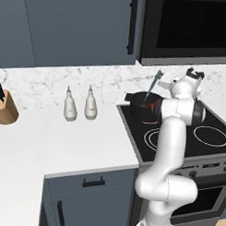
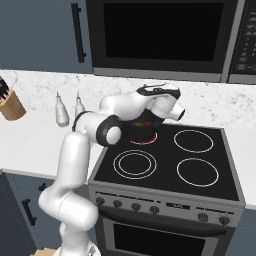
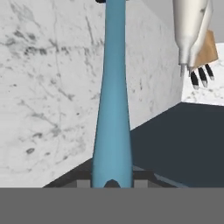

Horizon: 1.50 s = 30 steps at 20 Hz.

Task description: Put the mushroom and bell pepper in the pot. Retrieve the spatula and lightly stir the vegetables in the pot.

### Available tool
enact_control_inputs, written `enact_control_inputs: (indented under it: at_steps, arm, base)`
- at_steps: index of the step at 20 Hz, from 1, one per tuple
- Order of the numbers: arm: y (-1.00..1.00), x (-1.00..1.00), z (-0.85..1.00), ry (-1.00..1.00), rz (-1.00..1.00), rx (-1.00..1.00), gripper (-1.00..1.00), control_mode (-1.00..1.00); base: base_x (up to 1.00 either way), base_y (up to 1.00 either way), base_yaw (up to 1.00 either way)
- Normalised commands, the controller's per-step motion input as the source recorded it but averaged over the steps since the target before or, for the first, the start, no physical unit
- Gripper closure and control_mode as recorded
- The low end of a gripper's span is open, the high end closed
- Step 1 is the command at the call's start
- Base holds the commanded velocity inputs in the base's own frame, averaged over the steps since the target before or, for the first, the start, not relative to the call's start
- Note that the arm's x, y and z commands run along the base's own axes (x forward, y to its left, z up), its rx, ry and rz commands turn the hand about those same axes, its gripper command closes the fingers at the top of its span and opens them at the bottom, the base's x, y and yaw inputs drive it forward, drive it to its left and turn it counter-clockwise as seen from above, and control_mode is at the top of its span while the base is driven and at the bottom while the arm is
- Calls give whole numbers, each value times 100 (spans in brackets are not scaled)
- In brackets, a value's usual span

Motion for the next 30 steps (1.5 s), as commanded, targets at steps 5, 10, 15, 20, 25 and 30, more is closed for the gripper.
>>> enact_control_inputs:
  at_steps: [5,10,15,20,25,30]
  arm:
    - [0,39,-26,7,0,0,100,-100]
    - [-5,23,-28,16,0,0,100,-100]
    - [-13,21,-18,11,0,0,100,-100]
    - [-12,25,-17,8,0,0,100,-100]
    - [-17,24,-14,3,-2,0,100,-100]
    - [-16,15,-22,0,-6,2,100,-100]
  base:
    - [0,0,0]
    - [0,0,0]
    - [0,0,0]
    - [0,0,0]
    - [0,0,0]
    - [0,0,0]
